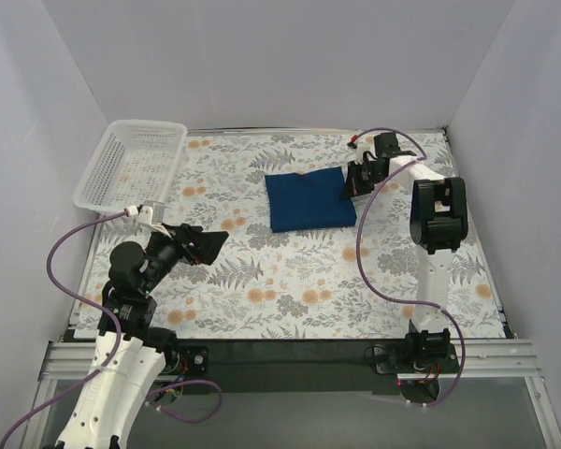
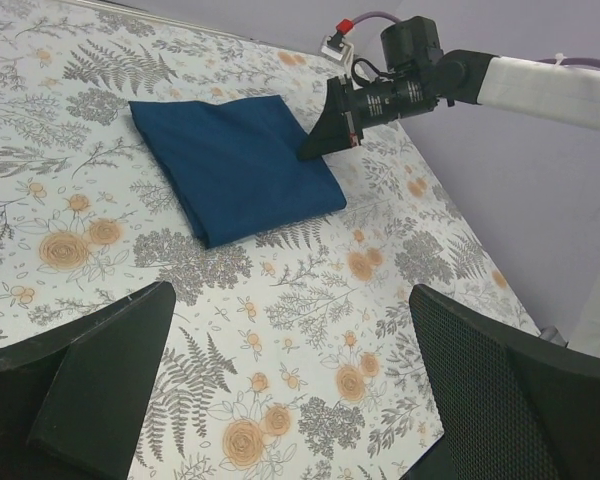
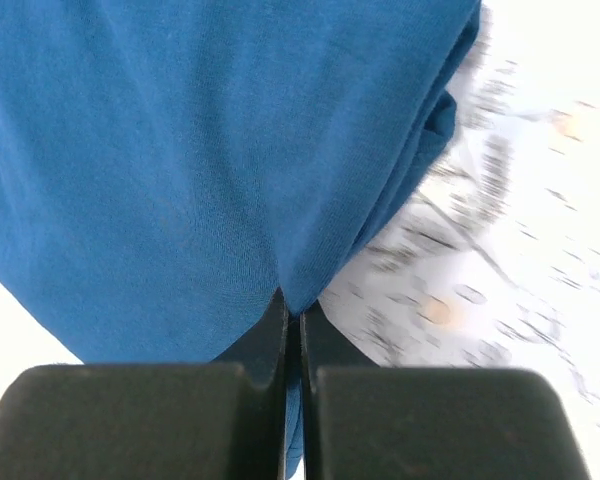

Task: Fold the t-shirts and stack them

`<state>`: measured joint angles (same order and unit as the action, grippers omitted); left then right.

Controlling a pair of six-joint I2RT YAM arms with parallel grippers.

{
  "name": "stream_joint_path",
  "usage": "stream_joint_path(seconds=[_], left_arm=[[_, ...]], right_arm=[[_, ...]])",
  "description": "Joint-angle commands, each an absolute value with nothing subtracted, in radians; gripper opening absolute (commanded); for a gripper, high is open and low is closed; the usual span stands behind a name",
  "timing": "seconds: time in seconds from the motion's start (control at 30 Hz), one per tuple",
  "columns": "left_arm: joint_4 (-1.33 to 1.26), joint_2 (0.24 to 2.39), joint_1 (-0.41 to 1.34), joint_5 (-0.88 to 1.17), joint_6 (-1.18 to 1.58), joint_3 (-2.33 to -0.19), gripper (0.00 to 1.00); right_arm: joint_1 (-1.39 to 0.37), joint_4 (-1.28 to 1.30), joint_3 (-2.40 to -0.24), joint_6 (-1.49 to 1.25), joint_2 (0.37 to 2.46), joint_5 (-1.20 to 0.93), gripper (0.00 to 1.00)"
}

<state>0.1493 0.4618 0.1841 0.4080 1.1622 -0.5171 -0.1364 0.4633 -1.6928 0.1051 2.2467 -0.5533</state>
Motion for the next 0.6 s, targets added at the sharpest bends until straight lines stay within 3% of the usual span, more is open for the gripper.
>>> stream_joint_path(seconds=[0.0, 0.23, 0.57], left_arm=[[0.209, 0.437, 0.179, 0.405, 1.177, -0.505, 0.98], [0.229, 0.416, 0.179, 0.425, 1.184, -0.482, 0.98], [0.221, 0.434, 0.179, 0.452, 1.186, -0.465, 0.97]], right_arm=[[-0.048, 0.482, -1.700, 0.144, 2.209, -0.525, 0.01], [0.118, 0.555, -1.776, 0.270, 2.223, -0.480, 0.01], [0.241, 0.641, -2.066, 0.512, 2.350, -0.210, 0.01]])
